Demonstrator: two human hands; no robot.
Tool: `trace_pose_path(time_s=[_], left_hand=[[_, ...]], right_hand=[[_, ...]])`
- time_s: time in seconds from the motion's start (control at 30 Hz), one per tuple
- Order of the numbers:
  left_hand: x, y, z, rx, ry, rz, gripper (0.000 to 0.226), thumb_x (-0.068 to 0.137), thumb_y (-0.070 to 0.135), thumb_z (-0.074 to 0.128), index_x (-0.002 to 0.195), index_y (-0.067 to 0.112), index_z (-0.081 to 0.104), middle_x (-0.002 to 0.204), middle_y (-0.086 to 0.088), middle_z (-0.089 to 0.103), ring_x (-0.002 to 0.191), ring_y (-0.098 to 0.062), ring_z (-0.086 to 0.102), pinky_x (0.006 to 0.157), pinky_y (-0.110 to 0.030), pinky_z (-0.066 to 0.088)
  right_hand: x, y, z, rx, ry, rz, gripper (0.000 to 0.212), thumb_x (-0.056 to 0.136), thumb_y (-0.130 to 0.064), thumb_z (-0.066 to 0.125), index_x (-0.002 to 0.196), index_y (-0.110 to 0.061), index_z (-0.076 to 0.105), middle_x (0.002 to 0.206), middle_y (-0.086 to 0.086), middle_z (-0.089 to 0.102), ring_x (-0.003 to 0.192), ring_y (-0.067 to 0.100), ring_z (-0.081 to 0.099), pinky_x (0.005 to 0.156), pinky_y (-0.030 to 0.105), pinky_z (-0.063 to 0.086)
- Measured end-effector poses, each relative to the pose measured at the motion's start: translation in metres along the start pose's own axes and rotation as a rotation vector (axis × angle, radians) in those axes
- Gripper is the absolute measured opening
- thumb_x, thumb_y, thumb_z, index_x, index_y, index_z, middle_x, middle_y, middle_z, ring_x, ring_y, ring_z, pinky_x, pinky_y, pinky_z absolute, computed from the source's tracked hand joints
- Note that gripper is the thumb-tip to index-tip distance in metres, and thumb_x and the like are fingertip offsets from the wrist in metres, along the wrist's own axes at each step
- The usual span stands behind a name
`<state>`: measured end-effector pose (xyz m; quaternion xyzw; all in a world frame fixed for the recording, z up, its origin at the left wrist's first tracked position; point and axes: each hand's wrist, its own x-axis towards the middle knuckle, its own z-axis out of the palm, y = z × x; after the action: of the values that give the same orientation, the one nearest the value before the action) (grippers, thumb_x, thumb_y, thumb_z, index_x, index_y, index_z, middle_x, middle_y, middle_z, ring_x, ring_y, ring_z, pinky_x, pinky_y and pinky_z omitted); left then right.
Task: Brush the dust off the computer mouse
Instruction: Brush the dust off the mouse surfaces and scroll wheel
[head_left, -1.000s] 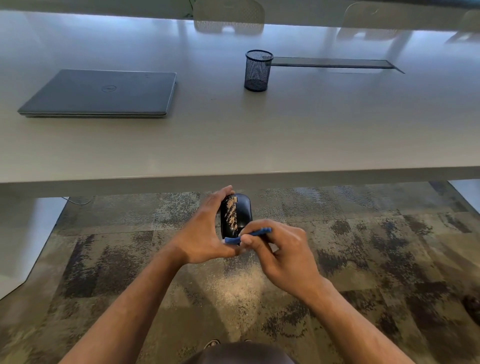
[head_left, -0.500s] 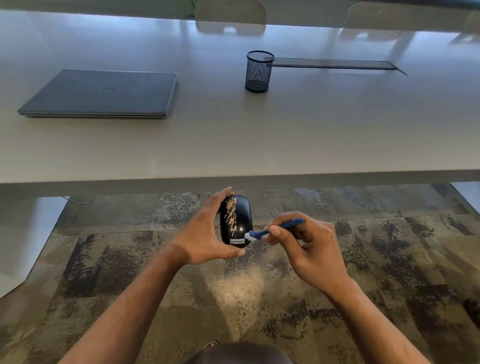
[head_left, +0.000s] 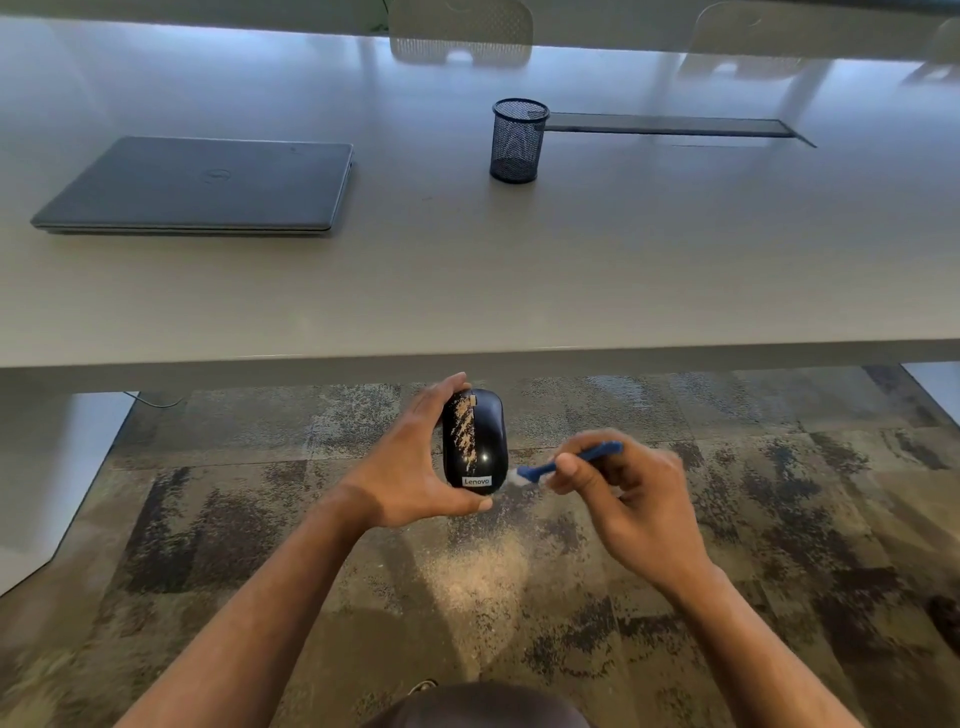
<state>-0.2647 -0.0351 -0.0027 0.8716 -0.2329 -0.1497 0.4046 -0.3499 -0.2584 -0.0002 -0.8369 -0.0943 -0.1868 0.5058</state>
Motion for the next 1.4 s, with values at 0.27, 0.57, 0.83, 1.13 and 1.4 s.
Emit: trace_pose_path(time_s=[0.27,0.57,0.83,1.13,1.4], left_hand=[[-0.001,0.002,0.001,-0.001,-0.007,0.019,0.123,0.057,0.040,0.090,0.151,0.031,0.012,0.145,0.012,0.030,0.131,-0.004,0.030,0.112,-0.028,0.024],[-0.008,0.008,-0.002,0.008,-0.004,0.034,0.123,0.056,0.040,0.090,0.149,0.034,0.012,0.146,0.013,0.029,0.131,-0.004,0.030,0.109,-0.026,0.022],[-0.015,0.014,0.004,-0.010,-0.057,0.022,0.122,0.057,0.039,0.090,0.149,0.037,0.011,0.136,0.023,0.026,0.132,-0.006,0.030,0.112,-0.033,0.025],[-0.019,0.013,0.004,-0.015,-0.064,0.008,0.122,0.056,0.038,0.091,0.150,0.035,0.011,0.134,0.022,0.026,0.131,-0.007,0.031,0.113,-0.035,0.026],[-0.020,0.013,0.006,-0.006,-0.071,0.005,0.123,0.056,0.041,0.090,0.150,0.035,0.011,0.144,0.015,0.028,0.133,-0.009,0.032,0.115,-0.037,0.027]], right_hand=[[0.017,-0.003,0.007,0.355,-0.066,0.176,0.011,0.092,-0.023,0.067,0.091,-0.012,0.069,0.074,0.013,0.074,0.066,0.029,0.073,0.067,0.043,0.062],[0.045,0.009,0.007,0.335,0.024,0.225,0.007,0.096,-0.005,0.059,0.091,-0.005,0.062,0.071,0.012,0.072,0.062,0.028,0.071,0.063,0.034,0.061],[0.072,0.028,0.011,0.332,0.092,0.301,0.012,0.099,-0.007,0.058,0.097,0.004,0.061,0.076,0.020,0.072,0.065,0.028,0.071,0.067,0.036,0.061],[0.071,0.023,0.007,0.419,0.087,0.298,0.008,0.100,-0.007,0.055,0.094,-0.006,0.061,0.076,0.014,0.072,0.066,0.026,0.071,0.068,0.035,0.061],[0.069,0.008,0.001,0.427,-0.207,0.313,0.010,0.099,-0.004,0.054,0.091,0.000,0.058,0.067,0.011,0.069,0.056,0.023,0.066,0.059,0.030,0.058]])
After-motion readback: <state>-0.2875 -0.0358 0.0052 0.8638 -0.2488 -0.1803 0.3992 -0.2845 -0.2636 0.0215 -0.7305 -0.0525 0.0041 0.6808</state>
